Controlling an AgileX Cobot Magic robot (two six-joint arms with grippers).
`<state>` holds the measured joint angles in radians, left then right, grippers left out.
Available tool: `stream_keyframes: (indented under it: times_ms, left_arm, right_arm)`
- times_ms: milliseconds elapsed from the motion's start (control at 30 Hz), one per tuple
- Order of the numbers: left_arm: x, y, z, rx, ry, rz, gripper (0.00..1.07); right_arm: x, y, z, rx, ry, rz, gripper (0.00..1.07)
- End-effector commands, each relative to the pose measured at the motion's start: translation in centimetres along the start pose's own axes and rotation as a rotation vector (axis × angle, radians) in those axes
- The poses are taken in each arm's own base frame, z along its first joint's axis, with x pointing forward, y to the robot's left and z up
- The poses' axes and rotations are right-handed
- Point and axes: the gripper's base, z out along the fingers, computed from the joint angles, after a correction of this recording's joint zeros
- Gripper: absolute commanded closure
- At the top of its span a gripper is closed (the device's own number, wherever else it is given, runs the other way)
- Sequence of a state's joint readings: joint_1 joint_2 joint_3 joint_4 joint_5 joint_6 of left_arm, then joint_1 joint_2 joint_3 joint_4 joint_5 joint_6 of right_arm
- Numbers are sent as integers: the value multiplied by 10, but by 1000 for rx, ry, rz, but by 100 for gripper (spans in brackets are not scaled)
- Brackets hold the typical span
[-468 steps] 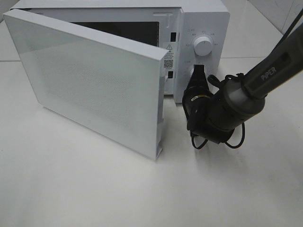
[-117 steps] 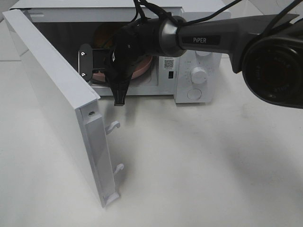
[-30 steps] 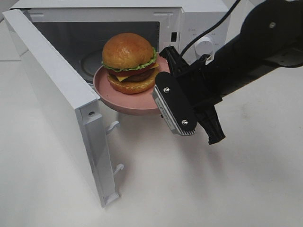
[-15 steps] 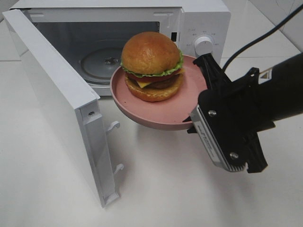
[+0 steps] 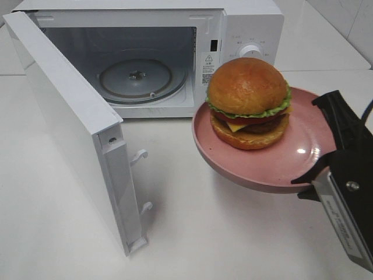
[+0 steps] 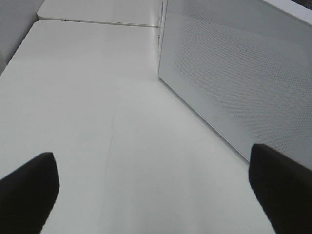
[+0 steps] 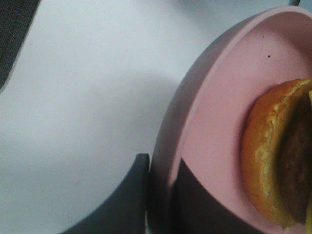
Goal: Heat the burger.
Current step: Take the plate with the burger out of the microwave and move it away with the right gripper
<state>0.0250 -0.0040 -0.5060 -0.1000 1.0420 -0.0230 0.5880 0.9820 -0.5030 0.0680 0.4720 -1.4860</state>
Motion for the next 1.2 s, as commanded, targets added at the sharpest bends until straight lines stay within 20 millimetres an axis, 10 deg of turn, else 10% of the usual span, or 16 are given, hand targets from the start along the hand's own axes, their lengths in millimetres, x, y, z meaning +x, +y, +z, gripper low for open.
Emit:
stream_keyframes:
  times_ms: [33,1200]
  left_arm:
    - [0,0,-2,0,-28,-3,6]
    - [0,0,-2,-1,-28,-3,6]
  right_arm:
    - [3,0,-11,80,22,31,107]
    - [31,45,-44,72,284,452,107]
